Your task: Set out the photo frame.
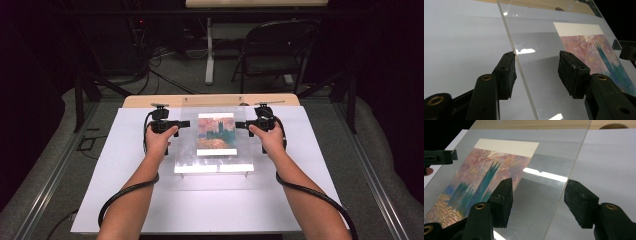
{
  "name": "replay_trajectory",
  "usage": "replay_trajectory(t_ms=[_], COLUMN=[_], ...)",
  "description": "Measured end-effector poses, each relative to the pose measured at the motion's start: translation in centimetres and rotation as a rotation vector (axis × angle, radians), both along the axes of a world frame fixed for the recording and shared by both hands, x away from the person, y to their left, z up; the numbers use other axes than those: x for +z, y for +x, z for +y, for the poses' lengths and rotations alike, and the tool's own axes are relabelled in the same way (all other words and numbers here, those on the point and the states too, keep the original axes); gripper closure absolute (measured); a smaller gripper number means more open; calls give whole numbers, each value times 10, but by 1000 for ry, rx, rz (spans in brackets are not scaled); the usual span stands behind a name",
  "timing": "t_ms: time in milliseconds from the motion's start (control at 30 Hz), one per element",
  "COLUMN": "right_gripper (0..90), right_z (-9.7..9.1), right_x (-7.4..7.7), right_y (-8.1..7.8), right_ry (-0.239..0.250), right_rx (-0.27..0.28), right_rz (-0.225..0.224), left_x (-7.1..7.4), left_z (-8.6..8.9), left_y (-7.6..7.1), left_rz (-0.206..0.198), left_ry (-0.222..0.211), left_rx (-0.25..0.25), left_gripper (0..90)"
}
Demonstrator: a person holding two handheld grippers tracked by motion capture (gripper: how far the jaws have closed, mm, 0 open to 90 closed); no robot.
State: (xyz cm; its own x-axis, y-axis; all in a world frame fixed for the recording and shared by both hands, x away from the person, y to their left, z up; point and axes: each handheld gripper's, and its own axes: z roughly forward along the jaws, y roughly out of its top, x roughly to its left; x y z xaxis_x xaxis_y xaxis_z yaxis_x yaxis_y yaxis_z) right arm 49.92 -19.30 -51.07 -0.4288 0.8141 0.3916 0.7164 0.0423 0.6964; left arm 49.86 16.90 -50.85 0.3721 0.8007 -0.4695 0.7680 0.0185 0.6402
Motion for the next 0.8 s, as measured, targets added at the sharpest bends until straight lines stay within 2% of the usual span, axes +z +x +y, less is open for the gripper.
replay_trajectory(t_ms=[267,667,800], right_gripper=[420,496,531], right_z=[2,-1,-3], right_x=[19,45,51], right_y=[-14,-35,-43], right_ry=[-48,-88,-85], right_rx=[13,37,36], right_rz=[-45,-96,-110], left_x=[19,44,52], left_z=[2,6,7], left_y=[-12,-32,-40], left_rz=[-35,-77,-97], left_ry=[22,39,43], left_rx=[-18,-52,-61], left_gripper=[524,588,608])
